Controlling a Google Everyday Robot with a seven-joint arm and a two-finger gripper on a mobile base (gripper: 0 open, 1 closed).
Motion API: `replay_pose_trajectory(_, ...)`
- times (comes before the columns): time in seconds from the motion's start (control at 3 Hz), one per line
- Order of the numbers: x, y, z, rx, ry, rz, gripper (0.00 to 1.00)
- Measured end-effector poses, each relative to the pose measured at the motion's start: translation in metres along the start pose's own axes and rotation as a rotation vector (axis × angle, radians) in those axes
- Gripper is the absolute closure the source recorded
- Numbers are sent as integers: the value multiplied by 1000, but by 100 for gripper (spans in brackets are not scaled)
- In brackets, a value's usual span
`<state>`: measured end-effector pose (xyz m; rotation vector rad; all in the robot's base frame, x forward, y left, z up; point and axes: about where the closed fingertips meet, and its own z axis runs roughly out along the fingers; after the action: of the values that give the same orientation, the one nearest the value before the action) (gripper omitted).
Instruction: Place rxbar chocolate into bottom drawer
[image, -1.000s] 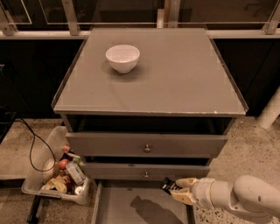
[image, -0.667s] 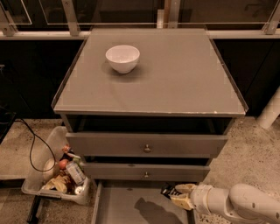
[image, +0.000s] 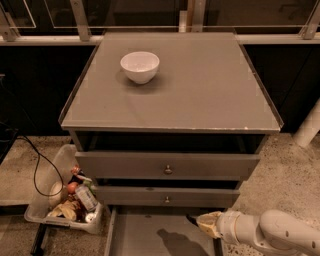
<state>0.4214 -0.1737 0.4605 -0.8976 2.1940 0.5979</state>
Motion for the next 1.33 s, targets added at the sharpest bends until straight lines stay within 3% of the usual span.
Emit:
replay_pose_trajectory(0.67,46,-18,67,-20,43,67,100)
replay_pose_trajectory(1.33,119,-32,166,-69,102,96,100)
